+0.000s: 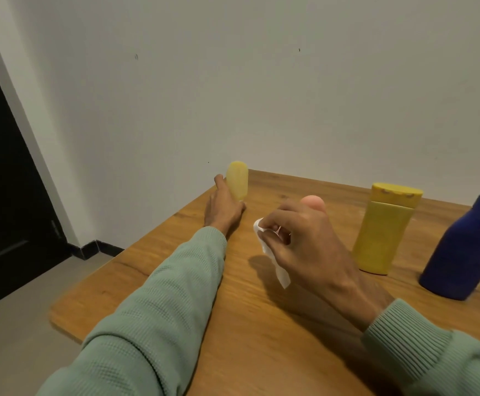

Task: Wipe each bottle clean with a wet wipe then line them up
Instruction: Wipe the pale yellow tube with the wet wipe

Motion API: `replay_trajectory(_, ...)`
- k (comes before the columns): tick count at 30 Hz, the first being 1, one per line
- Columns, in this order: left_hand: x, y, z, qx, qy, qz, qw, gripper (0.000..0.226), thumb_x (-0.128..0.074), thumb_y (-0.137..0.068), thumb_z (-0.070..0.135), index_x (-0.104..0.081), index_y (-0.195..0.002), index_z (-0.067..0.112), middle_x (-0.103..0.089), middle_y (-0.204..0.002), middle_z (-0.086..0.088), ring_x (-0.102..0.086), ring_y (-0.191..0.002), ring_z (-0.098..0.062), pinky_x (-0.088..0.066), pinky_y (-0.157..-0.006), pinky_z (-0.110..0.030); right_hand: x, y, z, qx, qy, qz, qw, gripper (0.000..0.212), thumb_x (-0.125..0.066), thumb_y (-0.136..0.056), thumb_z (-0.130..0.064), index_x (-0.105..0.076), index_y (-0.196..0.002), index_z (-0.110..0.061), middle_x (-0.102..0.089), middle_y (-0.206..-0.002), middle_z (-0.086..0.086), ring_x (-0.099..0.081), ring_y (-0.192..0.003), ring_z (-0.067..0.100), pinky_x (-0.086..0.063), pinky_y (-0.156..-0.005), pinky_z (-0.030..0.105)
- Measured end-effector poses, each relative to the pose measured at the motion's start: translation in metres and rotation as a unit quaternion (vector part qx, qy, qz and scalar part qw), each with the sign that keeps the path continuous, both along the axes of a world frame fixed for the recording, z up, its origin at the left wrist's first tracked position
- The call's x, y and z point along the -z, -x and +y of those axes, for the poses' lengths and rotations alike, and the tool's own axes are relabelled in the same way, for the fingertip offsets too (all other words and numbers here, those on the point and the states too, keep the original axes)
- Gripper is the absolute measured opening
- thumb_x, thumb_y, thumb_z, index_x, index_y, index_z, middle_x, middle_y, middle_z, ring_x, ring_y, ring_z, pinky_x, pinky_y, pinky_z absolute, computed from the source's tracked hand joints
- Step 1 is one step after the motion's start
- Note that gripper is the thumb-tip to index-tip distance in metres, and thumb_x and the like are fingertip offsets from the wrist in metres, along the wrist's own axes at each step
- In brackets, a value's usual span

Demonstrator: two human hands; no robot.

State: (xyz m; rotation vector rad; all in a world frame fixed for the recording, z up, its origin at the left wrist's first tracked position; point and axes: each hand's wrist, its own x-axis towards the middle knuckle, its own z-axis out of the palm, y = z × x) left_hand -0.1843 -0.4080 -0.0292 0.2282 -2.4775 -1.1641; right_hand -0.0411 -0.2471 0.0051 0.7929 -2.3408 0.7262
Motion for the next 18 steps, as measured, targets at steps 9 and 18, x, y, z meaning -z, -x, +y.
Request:
replay_trajectory(9,-0.024,-0.034,0.009,0.018,-0.125,0.073,0.989,0.068,-0.079,-0.077,0.027,-0.032,-0.126,0.021,-0.053,-0.11,-0.002,-0.06,-0.101,-0.025,-0.054,-0.085,-0.042,-0.015,-0.022,0.018,0.007,0.03,0.047,0.998,0.006,-0.069,-0.084,-0.017,-0.072,-0.089,-0.015,-0.062,-0.085,-0.005,-0.054,-0.076,0.007,-0.044,-0.06,0.019)
replay_trajectory(18,-0.093,-0.152,0.054,0.201,-0.262,0.151,0.932,0.062,-0.079,-0.079,0.024,-0.034,-0.123,0.031,-0.066,-0.094,-0.004,-0.073,-0.067,-0.019,-0.06,-0.068,-0.03,-0.052,-0.063,0.054,0.028,0.128,0.107,0.986,0.017,-0.072,-0.081,-0.02,-0.071,-0.097,-0.015,-0.064,-0.089,-0.005,-0.061,-0.075,0.003,-0.053,-0.063,0.014)
